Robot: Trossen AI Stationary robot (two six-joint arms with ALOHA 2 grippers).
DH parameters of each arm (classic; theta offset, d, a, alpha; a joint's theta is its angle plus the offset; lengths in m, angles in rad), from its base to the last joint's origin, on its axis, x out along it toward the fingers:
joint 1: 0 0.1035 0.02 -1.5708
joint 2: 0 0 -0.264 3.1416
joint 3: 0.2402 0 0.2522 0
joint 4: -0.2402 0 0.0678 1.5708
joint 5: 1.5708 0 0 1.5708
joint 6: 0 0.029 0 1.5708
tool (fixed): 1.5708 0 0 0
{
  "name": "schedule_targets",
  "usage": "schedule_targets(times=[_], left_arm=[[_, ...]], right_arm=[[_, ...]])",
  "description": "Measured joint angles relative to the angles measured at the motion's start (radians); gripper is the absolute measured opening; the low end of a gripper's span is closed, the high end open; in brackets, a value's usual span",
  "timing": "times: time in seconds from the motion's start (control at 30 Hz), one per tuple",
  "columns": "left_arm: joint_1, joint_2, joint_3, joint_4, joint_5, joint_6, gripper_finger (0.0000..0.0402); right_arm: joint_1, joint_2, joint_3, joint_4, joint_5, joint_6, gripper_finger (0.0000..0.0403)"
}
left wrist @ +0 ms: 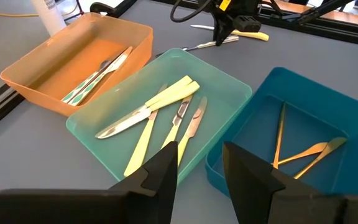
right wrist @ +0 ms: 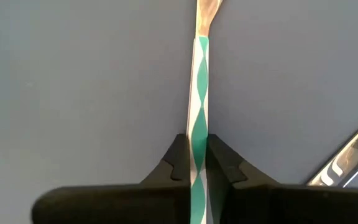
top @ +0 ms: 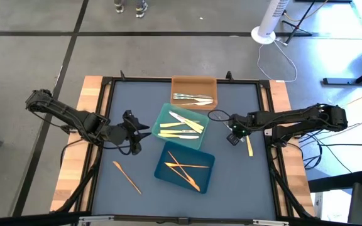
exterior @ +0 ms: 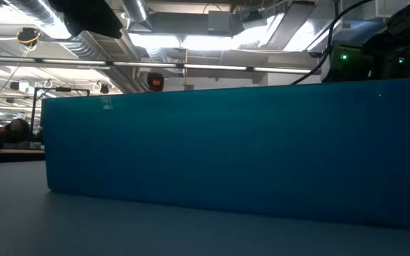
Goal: Sort silverware by color (type)
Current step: Put the white and blue knife into the orange bin
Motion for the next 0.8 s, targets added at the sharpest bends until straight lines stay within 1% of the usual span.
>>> schedule_targets(times=[0.2,0.4,0.63,0.8], left_arm=[[0.0,0.0,0.0,0.0,-0.006,0.0,0.0121],[0.0,0.0,0.0,0.0,-0.006,0.001,0.0121],[0.0,0.0,0.0,-0.002,-0.006,0.003,0.0121],[0.0,0.0,0.0,-0.001,-0.006,0.026,0.0121]], right_arm=[[0.0,0.0,0.004,-0.003,-0.003,0.0,0.0009],[-0.001,0.004,0.052,-0.028,-0.007,-0.031,0.0007],[0.0,0.002,0.149,-0.226,-0.055,-0.036,0.0004],[0.0,0.002,0.237,-0.344,-0.097,-0.101,0.0005]])
